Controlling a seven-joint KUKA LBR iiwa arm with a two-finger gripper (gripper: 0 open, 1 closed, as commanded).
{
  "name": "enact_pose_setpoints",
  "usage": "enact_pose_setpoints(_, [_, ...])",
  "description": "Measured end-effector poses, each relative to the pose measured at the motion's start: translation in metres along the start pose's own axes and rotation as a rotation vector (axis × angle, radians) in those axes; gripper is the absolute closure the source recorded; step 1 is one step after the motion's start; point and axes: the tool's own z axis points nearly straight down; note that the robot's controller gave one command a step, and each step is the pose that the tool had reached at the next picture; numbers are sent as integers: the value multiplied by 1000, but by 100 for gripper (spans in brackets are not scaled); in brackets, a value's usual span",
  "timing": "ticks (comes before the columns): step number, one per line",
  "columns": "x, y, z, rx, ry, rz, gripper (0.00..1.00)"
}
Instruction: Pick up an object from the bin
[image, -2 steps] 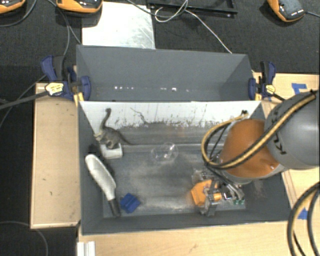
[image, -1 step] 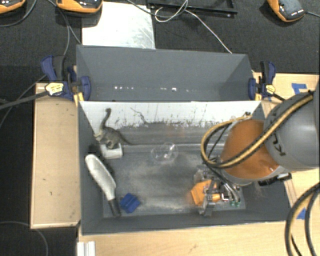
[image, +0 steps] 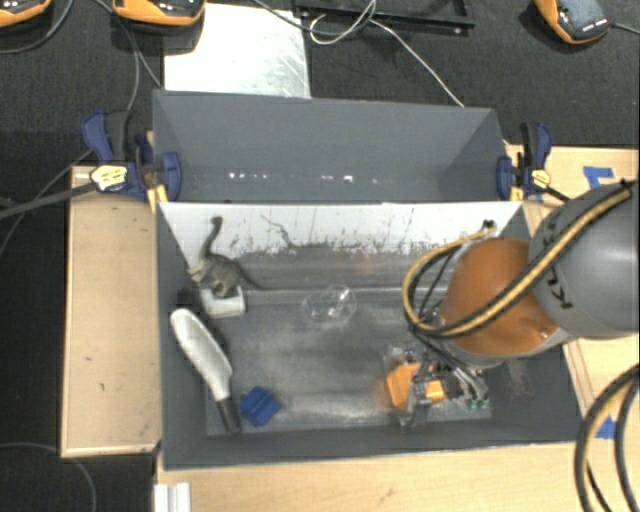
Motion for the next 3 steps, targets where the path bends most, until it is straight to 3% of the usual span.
enact_pose_setpoints(3, [2, 0, -21, 0, 5, 0, 100])
